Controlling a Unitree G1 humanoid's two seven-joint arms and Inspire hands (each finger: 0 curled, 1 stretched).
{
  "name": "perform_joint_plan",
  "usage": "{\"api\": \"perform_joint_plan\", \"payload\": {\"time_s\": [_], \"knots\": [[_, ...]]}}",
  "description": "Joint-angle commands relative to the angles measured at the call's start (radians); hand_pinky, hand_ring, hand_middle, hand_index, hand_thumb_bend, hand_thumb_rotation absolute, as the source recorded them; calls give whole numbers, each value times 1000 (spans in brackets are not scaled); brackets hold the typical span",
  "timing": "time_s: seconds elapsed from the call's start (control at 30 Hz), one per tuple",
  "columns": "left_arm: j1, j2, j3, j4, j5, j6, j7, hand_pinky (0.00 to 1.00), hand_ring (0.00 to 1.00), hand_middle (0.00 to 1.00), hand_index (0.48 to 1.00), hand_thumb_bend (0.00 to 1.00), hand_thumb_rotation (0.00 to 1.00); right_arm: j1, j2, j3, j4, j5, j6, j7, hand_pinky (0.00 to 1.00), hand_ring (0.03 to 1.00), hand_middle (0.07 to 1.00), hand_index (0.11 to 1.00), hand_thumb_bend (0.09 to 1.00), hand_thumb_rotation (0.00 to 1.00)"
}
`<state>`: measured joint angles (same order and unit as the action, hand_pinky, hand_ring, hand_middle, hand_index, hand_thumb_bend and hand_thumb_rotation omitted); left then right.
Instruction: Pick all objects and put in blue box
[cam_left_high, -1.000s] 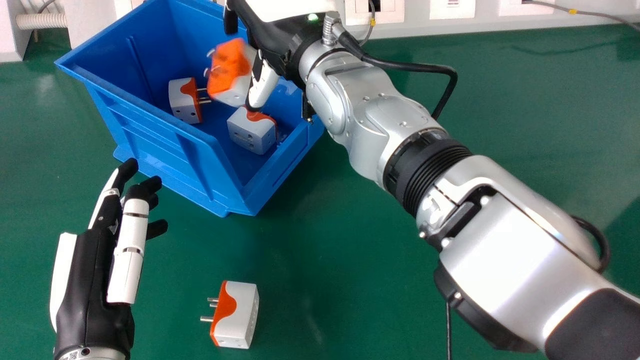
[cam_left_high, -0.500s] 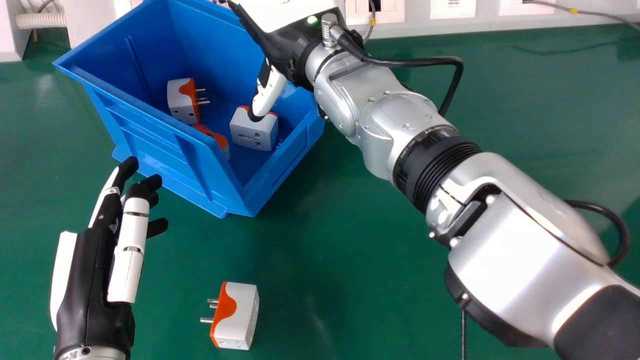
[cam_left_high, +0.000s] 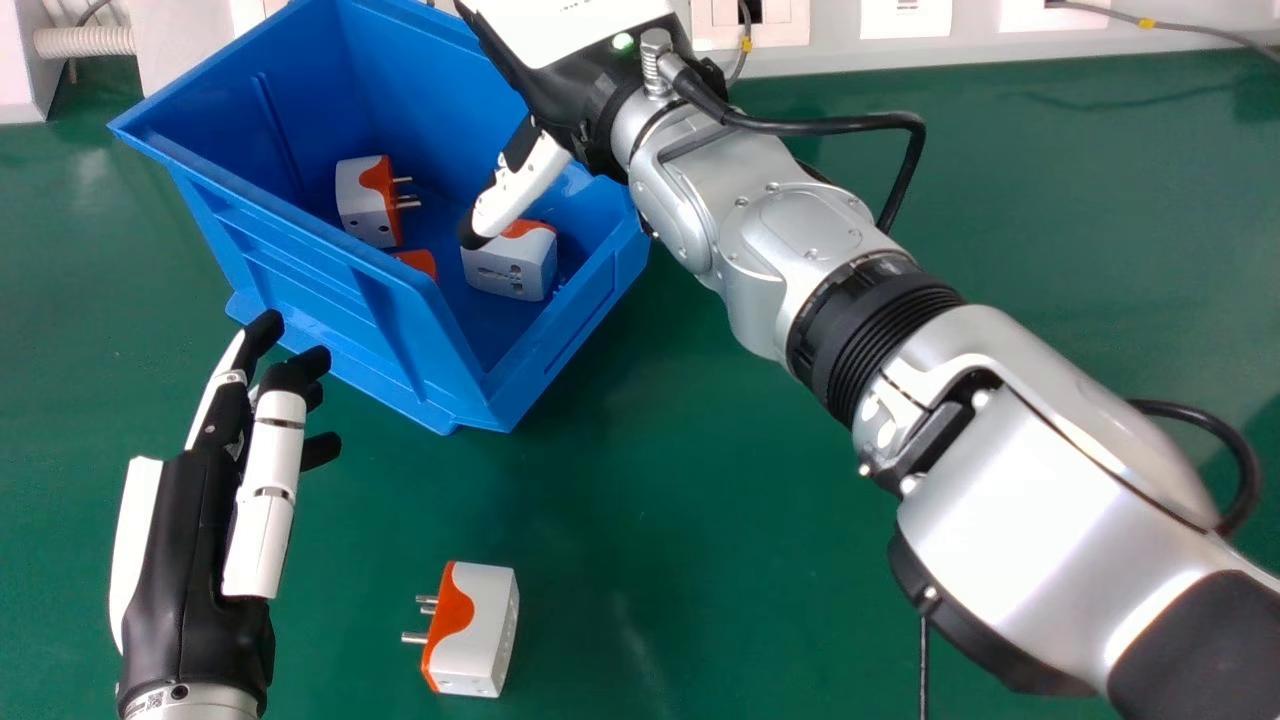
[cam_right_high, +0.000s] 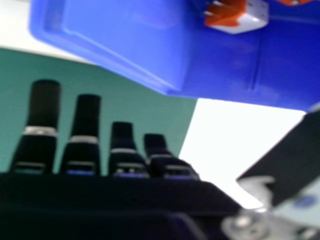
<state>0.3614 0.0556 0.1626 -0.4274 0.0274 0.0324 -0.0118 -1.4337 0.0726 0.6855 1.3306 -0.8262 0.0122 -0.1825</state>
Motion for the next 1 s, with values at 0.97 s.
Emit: {"api": "perform_joint_plan", "payload": {"time_s": [0.97], "knots": [[-40,31,69,-19,-10,40,-1,778,863,847,906,298,921,668,-309,-234,-1262,48,91,135,577,791,901,889,918,256]]}}
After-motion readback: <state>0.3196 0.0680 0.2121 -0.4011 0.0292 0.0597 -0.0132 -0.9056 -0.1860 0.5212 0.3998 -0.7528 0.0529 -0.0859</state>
